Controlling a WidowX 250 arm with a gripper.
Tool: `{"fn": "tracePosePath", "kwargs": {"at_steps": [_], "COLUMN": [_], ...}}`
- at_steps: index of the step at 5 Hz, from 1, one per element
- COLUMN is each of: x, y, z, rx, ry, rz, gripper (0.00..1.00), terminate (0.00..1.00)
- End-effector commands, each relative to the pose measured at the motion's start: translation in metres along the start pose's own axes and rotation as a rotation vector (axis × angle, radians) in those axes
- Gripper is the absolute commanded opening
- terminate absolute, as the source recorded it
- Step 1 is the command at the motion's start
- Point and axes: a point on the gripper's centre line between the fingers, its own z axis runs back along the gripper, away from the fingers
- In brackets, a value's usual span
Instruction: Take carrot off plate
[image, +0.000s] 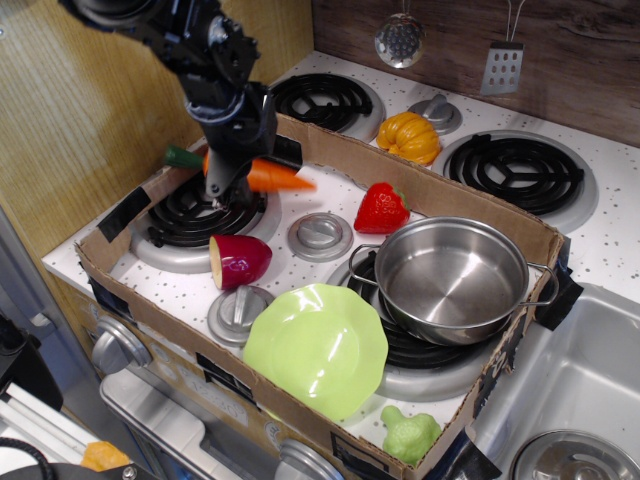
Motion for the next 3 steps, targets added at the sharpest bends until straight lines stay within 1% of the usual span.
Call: {"fn": "tracePosePath", "kwargs": {"at_steps": [1,2,3], "x": [-0.008,-0.008,-0.005], "y": [0.004,0.006,0.016], "z": [0.012,0.020,0.031], "rx": [0.059,0.059,0.104], "ry": [-0.014,-0.001,0.024], "rz": [-0.031,-0.063,-0.120], "gripper": [1.00,1.00,1.00], "terminate": [0.00,0.00,1.00]}}
